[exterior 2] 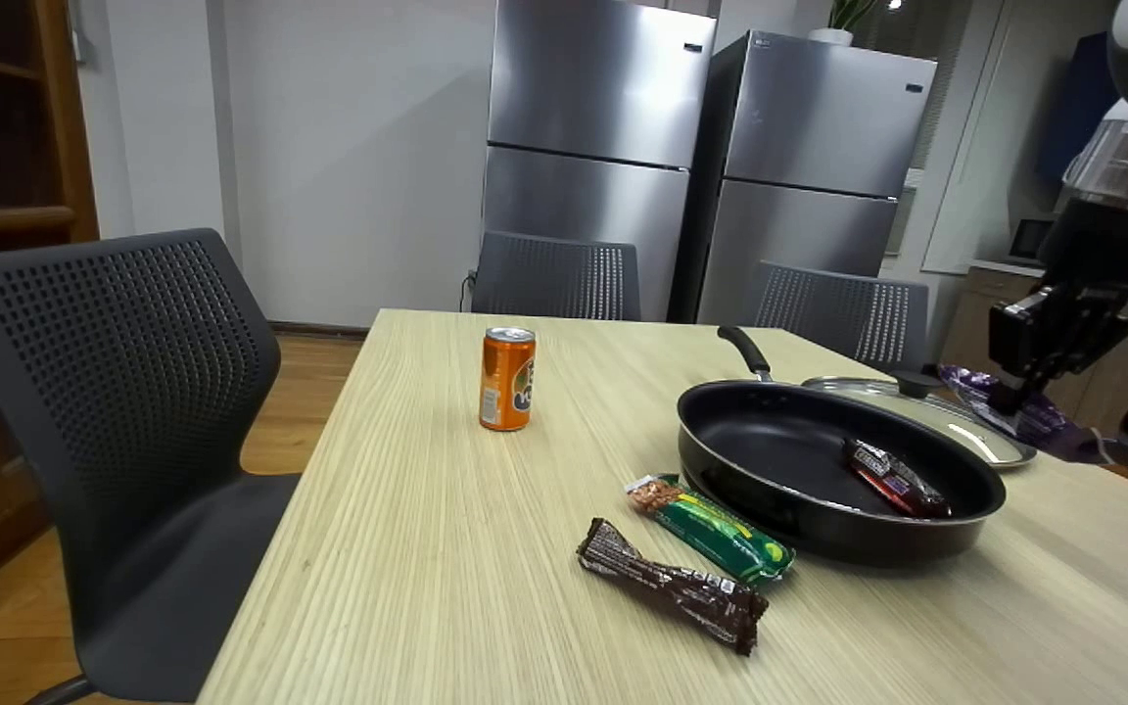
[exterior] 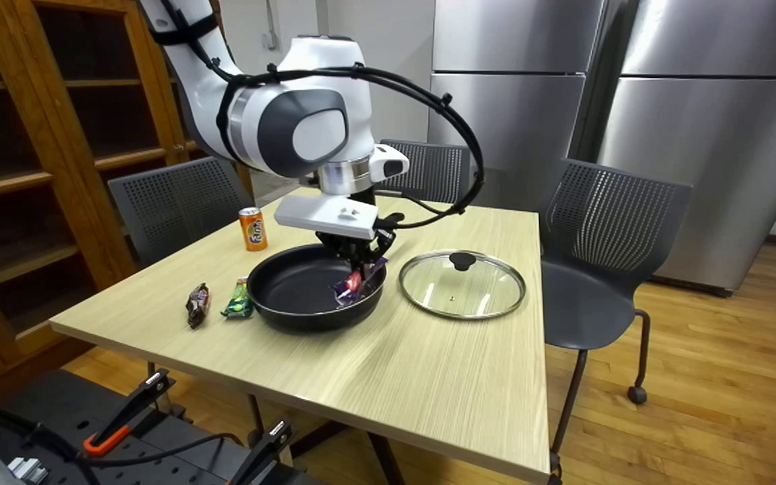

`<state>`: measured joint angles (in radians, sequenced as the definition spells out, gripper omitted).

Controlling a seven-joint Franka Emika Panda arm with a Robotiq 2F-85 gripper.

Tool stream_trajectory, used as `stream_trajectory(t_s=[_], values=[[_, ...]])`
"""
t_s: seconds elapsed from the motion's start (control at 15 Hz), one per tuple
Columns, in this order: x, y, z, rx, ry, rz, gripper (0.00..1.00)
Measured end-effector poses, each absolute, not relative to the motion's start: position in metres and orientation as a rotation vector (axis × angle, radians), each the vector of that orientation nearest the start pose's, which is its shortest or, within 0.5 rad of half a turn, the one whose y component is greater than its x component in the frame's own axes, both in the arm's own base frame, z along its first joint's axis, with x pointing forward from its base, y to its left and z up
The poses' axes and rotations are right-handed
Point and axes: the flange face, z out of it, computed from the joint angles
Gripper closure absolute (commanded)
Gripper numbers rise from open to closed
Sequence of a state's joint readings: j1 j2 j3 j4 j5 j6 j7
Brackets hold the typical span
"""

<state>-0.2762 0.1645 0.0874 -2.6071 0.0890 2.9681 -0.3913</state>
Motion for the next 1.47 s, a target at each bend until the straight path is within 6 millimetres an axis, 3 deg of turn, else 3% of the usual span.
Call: stream_trajectory(t_s=[0.4, 0.67, 0.87, 1.47], values=[[0.459, -0.027, 0.221, -3.072, -0.357, -0.35, 0.97], [0.471, -0.005, 0.22, -3.022, -0.438, -0.371, 0.97], [0.479, -0.007, 0.211, -3.007, -0.463, -0.364, 0.97], [0.498, -0.037, 0.183, -3.002, -0.31, -0.331, 0.97]])
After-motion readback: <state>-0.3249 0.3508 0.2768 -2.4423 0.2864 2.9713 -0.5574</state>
